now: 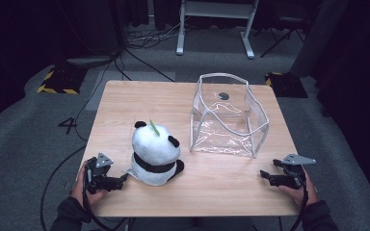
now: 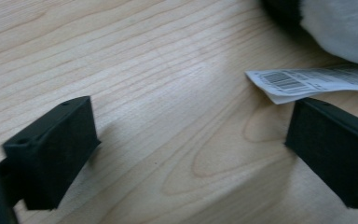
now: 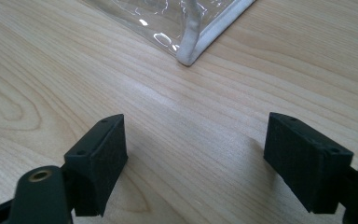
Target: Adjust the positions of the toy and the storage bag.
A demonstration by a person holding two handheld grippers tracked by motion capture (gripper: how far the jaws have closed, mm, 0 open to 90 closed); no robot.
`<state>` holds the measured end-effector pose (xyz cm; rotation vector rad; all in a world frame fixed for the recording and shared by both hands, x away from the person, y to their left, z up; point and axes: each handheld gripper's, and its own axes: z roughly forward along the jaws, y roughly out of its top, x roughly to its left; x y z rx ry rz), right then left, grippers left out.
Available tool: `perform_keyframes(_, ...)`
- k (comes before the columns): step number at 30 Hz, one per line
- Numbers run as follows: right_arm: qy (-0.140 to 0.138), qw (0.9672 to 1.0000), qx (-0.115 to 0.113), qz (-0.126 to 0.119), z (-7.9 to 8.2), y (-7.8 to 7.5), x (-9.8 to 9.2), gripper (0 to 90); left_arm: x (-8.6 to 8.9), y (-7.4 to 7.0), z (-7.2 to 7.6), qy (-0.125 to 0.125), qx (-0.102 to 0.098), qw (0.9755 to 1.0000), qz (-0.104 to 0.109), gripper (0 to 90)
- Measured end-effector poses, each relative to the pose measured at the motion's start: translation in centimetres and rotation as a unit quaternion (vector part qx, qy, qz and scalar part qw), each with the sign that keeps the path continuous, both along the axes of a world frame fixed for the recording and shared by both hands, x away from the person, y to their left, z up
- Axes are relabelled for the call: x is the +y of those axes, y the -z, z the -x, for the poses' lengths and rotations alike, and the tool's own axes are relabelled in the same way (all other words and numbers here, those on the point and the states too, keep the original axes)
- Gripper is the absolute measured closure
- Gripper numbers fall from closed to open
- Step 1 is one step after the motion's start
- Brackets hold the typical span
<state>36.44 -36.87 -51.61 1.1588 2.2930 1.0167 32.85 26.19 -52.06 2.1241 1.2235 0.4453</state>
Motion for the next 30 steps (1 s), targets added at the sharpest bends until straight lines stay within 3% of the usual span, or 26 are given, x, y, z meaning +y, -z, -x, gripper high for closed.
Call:
perform_keyframes(3,-0.001,1.0000,0.000,0.000,0.0,0.0,0.0,21.2,-0.3,-0.2,0.3,0.007,-0.005,1.0000,-0.003,17.8)
perform_keyframes(9,0.001,1.0000,0.000,0.000,0.0,0.0,-0.1,21.1,-1.2,-0.7,1.0,0.035,-0.003,0.9993,-0.015,15.7)
perform_keyframes(11,0.002,1.0000,0.001,0.001,0.0,0.0,-0.1,21.2,-1.3,-1.1,1.2,0.040,-0.011,0.9991,-0.006,16.1)
perform_keyframes(12,0.003,1.0000,0.000,0.001,0.0,0.0,-0.1,21.1,-1.4,-1.5,1.4,0.042,-0.016,0.9989,0.010,16.0)
perform_keyframes(16,0.004,1.0000,0.000,0.000,0.0,0.0,-0.1,21.2,-1.9,-2.2,1.5,0.049,-0.025,0.9982,0.024,16.1)
perform_keyframes(30,0.004,1.0000,0.000,0.001,0.0,0.0,-0.1,21.2,-3.3,-2.5,1.4,0.075,-0.039,0.9955,0.043,18.7)
